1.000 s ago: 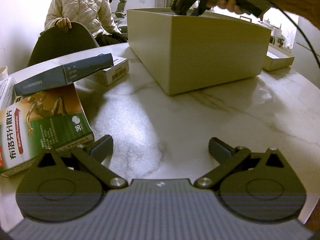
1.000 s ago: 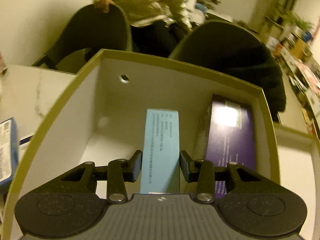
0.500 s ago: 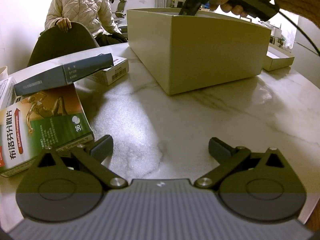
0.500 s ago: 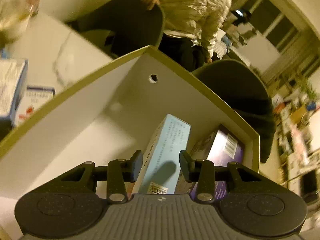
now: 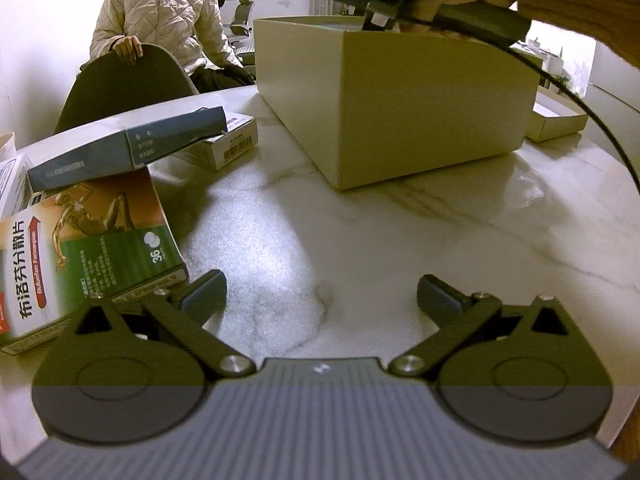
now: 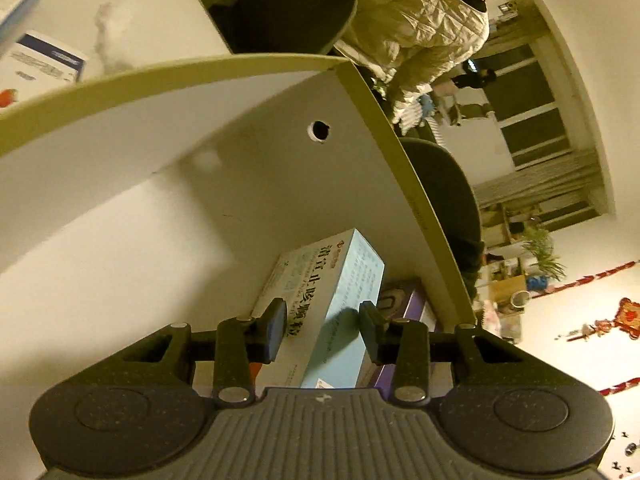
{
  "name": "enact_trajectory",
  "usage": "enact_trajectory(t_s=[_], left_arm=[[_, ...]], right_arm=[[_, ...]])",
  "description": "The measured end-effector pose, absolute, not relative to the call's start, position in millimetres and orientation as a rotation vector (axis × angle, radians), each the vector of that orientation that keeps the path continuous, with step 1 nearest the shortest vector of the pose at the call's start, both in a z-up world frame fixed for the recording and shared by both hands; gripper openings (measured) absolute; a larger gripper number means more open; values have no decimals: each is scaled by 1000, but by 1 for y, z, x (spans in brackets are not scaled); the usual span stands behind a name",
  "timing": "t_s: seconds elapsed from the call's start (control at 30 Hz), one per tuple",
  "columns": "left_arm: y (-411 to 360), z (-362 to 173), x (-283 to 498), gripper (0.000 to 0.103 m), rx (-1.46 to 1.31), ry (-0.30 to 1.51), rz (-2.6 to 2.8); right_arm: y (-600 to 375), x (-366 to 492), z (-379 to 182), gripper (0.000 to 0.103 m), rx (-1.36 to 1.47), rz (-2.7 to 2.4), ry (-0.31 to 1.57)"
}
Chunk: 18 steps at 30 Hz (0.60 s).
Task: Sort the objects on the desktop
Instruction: 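Lower the light blue box into the beige box beside the purple box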
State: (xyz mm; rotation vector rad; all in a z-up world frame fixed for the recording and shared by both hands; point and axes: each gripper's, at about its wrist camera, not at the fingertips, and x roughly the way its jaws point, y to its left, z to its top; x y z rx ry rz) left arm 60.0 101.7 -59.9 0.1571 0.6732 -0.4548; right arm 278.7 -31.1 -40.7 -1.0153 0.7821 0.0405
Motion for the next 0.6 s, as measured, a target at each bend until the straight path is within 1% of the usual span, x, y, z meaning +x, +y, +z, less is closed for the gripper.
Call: enact_trajectory(t_s=[0.17, 0.33, 0.4, 0.6], left_arm=[[102, -60, 60, 103, 157, 673, -455], [101, -60, 60, 103, 157, 673, -455], [101, -60, 60, 103, 156, 674, -454], [101, -60, 60, 103, 152, 674, -445]], right_arm=[[-40, 295, -47, 43, -1015, -12, 780], [-48, 307, -49, 45, -985, -32, 774], [-44, 306, -45, 44, -975, -29, 768], [-65, 298, -9, 45, -748, 46, 756]])
